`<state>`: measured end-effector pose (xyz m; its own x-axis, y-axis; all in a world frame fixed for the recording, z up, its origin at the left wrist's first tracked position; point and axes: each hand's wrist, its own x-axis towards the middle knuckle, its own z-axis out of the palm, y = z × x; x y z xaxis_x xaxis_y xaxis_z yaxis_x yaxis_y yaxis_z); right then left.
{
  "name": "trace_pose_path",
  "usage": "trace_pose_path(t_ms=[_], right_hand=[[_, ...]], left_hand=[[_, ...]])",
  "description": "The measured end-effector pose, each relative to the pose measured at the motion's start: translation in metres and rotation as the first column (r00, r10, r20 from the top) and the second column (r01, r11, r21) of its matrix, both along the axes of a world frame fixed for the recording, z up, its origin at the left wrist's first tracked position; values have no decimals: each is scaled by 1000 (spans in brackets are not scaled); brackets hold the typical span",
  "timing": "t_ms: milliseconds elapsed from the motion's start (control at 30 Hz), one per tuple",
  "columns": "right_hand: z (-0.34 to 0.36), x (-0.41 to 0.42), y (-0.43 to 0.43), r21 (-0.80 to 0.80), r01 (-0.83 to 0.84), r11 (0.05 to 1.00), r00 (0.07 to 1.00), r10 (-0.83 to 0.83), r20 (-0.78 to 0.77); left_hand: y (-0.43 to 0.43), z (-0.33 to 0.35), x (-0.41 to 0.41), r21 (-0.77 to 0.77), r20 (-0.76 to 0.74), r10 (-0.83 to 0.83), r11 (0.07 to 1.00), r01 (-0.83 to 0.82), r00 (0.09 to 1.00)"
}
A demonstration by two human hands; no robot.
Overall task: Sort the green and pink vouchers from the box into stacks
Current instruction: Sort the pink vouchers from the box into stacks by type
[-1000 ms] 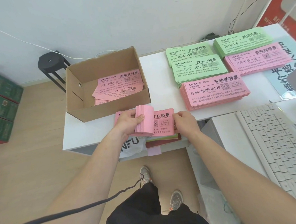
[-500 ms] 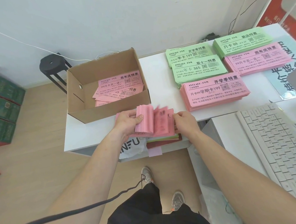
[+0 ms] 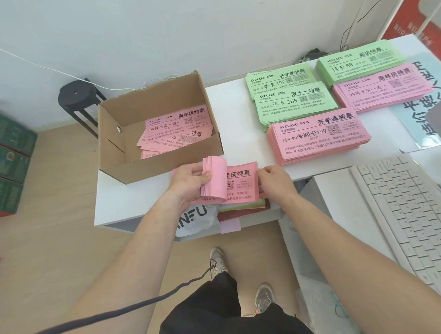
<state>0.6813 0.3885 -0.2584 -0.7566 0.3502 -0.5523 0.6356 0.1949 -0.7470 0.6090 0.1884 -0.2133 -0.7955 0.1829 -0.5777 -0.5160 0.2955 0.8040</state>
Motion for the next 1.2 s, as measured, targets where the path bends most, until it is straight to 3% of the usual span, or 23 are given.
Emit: trace_pose_path(t_ms=[1200], right_hand=[[-1,1,8,-7,-24,1000,1000,24,-11]], left_hand=[[9,10,7,42,21,-50,998,49,999]])
